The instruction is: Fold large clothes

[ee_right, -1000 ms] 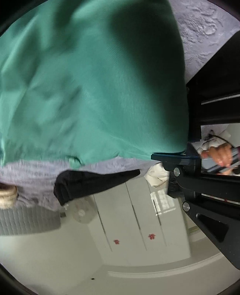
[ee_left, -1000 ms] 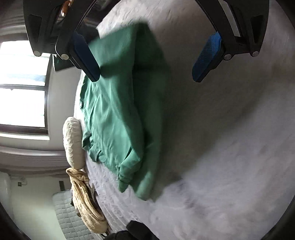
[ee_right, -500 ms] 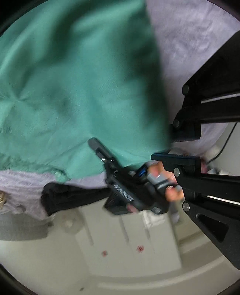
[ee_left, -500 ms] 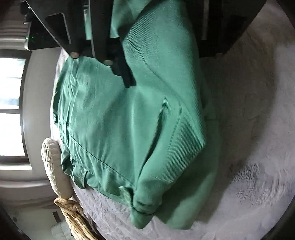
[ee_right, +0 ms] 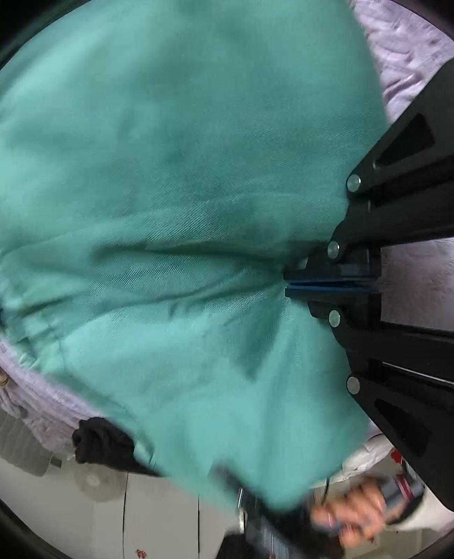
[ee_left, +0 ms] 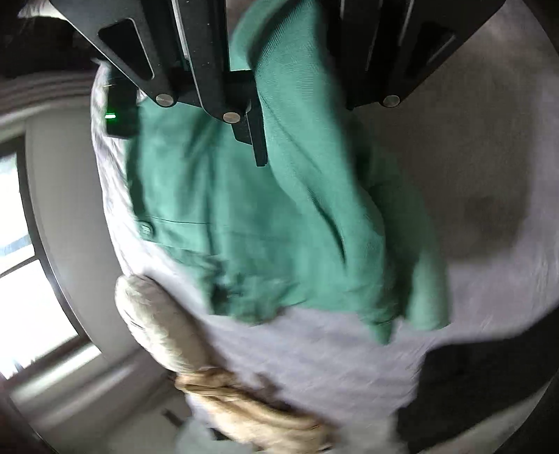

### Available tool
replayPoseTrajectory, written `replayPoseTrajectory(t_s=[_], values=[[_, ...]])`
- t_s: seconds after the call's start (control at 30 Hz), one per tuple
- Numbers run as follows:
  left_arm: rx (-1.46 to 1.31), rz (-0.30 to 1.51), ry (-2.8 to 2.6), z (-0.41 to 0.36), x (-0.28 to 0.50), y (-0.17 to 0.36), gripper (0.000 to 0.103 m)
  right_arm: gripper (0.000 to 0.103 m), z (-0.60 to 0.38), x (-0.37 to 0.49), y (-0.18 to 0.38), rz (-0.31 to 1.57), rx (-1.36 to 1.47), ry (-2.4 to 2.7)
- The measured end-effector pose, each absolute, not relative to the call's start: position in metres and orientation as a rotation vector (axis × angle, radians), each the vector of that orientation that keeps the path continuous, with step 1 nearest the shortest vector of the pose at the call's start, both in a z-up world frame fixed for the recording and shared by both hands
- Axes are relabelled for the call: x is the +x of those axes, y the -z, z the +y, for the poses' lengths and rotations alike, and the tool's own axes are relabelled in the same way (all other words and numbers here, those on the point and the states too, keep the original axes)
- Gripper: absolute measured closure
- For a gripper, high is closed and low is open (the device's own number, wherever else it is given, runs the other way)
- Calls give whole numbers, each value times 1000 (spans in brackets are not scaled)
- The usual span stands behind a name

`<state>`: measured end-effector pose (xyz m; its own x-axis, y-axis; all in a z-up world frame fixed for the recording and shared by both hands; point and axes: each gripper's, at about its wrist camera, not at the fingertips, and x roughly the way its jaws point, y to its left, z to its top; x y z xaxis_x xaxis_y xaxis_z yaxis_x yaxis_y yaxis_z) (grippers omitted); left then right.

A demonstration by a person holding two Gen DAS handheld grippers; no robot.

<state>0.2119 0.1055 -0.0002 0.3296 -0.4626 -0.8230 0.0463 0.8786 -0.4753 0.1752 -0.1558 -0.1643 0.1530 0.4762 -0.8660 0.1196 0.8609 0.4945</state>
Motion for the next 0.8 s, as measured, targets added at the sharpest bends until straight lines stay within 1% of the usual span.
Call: replayPoseTrajectory(t_s=[0.1,0.2,0.3,0.37,0.43,0.53,0.6,0.63,0.7,0.73,0.77,0.8], values=[[-291,1139,396,60,213,-33,90,103,-155,177,162,1393,526,-315],[-223,1096,446,17,217,-59,90,102,-169,176,159,1390,627,-370],[-129,1070,491,-36,224,-74,90,101,-209,167,136,1302,724,-386],[-63,1070,529,-79,230,-75,90,100,-238,160,123,1244,752,-367],[-14,1074,561,-115,233,-68,90,98,-279,148,112,1185,778,-323],[71,1108,594,-175,238,-42,90,98,-328,135,111,1147,819,-264],[139,1163,582,-213,243,-14,90,98,-358,127,121,1148,855,-217],[174,1190,570,-227,243,1,90,96,-365,124,124,1151,871,-207],[250,1228,523,-247,243,26,89,95,-383,119,139,1158,929,-182],[278,1233,502,-253,242,34,85,95,-387,117,144,1156,953,-182],[284,1233,506,-256,240,38,74,95,-391,116,148,1150,980,-184],[277,1227,522,-259,237,37,65,95,-395,114,152,1139,1007,-190]])
